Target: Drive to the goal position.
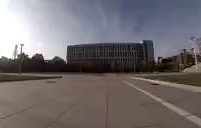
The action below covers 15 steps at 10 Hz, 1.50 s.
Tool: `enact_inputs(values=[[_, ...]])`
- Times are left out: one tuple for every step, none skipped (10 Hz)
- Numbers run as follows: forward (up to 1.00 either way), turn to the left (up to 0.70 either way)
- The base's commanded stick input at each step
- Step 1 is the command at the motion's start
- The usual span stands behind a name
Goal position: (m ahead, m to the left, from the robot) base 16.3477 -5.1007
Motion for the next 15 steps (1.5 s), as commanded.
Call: enact_inputs(values=[[0.70,0.00],[0.70,0.00],[0.70,0.00],[0.70,0.00],[0.70,0.00],[0.70,0.00],[0.70,0.00],[0.70,0.00],[0.70,0.00],[0.70,0.00],[0.70,0.00],[0.70,0.00],[0.70,0.00],[0.70,0.00],[0.70,0.00]])
